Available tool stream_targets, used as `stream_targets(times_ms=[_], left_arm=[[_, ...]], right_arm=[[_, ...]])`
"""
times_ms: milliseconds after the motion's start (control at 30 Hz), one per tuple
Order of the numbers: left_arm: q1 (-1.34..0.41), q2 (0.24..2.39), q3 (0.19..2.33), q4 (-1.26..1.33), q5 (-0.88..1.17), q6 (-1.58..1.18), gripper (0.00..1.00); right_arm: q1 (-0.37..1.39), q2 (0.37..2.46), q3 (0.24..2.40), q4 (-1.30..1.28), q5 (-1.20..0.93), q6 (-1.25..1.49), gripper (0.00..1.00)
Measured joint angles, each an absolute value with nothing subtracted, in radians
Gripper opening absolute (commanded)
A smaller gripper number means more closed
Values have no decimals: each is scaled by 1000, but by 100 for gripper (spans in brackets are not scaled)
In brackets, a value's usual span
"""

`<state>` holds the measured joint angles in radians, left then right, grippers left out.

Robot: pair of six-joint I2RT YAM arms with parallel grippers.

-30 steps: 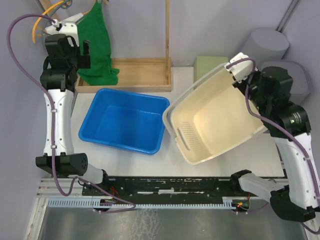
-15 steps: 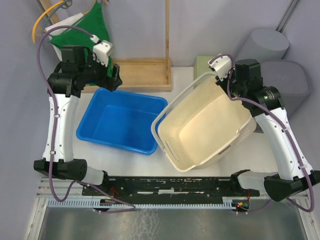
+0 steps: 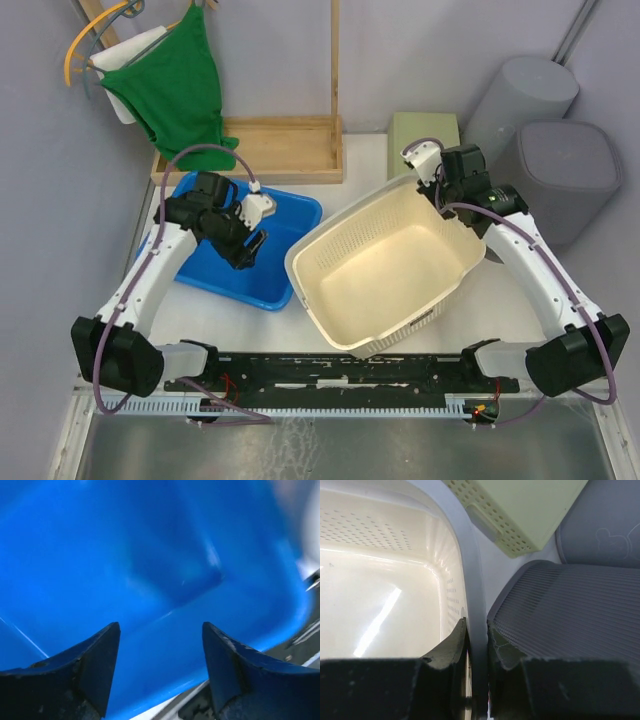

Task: Turn the large container upside down
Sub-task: Move the container to the center of the board.

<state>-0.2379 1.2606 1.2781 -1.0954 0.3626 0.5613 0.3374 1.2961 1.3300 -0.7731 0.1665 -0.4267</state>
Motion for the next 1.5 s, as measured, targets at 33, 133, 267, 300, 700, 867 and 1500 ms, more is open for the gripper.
stream_targets(times_ms=[33, 133, 267, 300, 700, 867, 1500], left_arm=[[-238, 1266, 1222, -1082, 324, 564, 65], [-237, 1270, 1066, -1029, 180, 571, 59], [-232, 1270, 981, -944, 30, 570, 45], [-230, 1271, 975, -924, 6, 570, 40], [-15, 1610, 993, -528, -407, 530, 3], [84, 1716, 1097, -451, -463, 519, 3], [501, 1879, 1209, -286, -497, 570, 3]], right_arm=[[337, 1296, 1314, -771, 167, -417, 0], [333, 1296, 1297, -767, 171, -408, 0], [324, 1286, 1280, -760, 179, -407, 0], [323, 1282, 1274, -760, 180, -407, 0], [311, 1245, 1225, -741, 183, -396, 0], [311, 1245, 1219, -731, 181, -389, 0], [305, 1272, 1187, -681, 136, -367, 0]])
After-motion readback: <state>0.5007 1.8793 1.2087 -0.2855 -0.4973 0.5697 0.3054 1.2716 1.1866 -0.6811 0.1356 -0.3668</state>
